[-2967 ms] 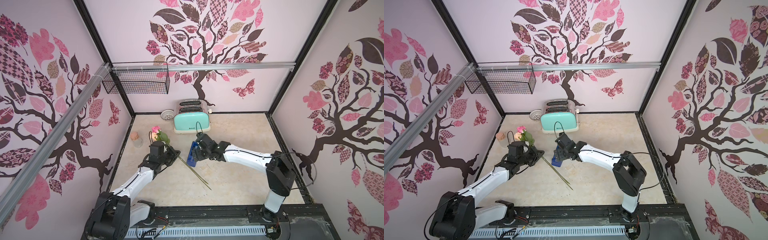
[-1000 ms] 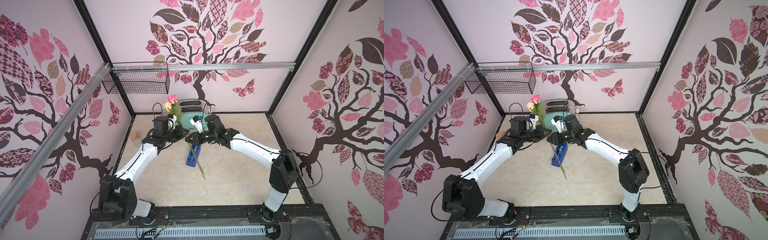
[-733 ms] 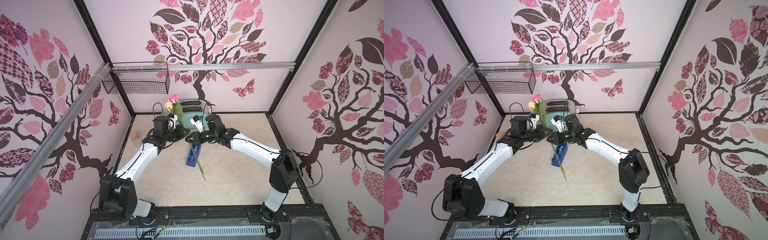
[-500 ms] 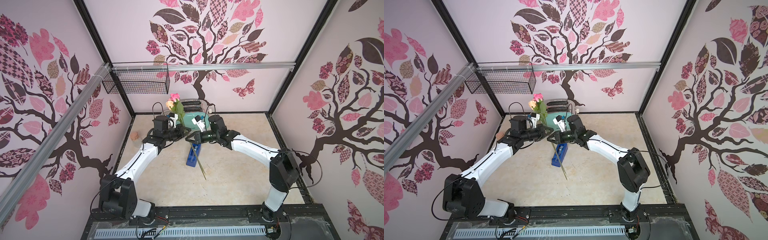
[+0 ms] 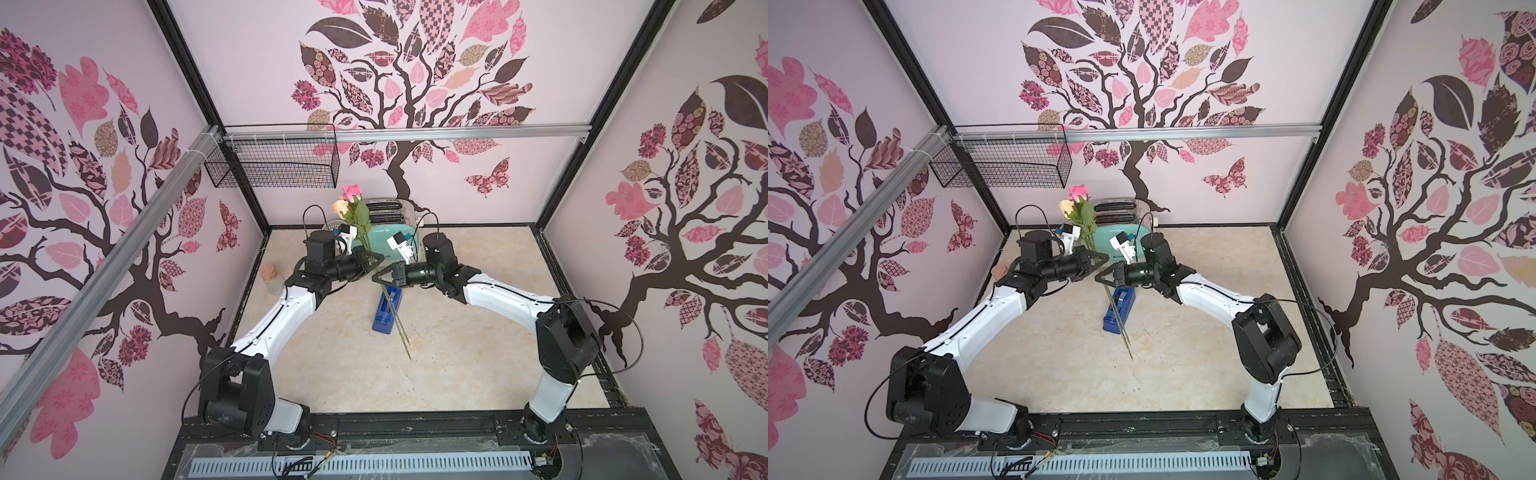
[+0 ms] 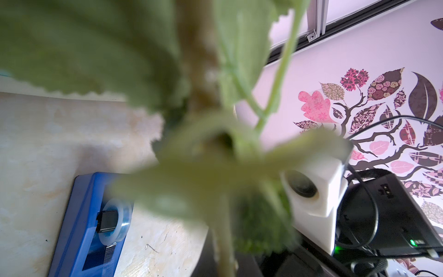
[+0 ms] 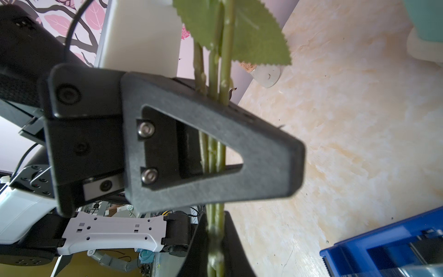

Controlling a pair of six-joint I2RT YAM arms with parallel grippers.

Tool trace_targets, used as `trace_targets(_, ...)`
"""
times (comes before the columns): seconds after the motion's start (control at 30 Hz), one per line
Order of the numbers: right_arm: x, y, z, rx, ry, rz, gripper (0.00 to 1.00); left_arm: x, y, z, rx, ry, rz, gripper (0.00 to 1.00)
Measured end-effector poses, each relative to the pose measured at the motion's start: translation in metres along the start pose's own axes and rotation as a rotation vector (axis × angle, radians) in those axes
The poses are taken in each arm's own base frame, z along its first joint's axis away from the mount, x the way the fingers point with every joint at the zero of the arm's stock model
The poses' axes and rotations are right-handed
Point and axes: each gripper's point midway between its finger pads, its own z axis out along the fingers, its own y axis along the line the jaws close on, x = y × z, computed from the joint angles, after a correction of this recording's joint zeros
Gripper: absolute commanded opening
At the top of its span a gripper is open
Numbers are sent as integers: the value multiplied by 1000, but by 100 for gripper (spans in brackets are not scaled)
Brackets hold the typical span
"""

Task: Wrap bouquets with tape
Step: Wrap the tape around the bouquet.

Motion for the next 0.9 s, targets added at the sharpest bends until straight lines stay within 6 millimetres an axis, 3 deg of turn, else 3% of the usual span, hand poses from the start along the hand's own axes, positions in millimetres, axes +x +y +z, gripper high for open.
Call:
trace_targets(0.07,2,2,1,0,5,-17,48,0,1,0,-2,-2,-6,0)
trace_targets(0.2,5,-1,-2,8,3,-21,48,-3,3,-1,-6,-13,-13,0)
trace_targets(0.37,10,-12,-24,31,-26,11,48,-5,5,-2,-9,-22,-16,0)
trace_targets(0.57,1,-11,-30,23,-56,12,44,-5,4,-2,-5,-22,-15,0)
trace_targets(0.9,-13,10,-25,-34,-64,-4,37,2,-3,3,10,-3,-9,0)
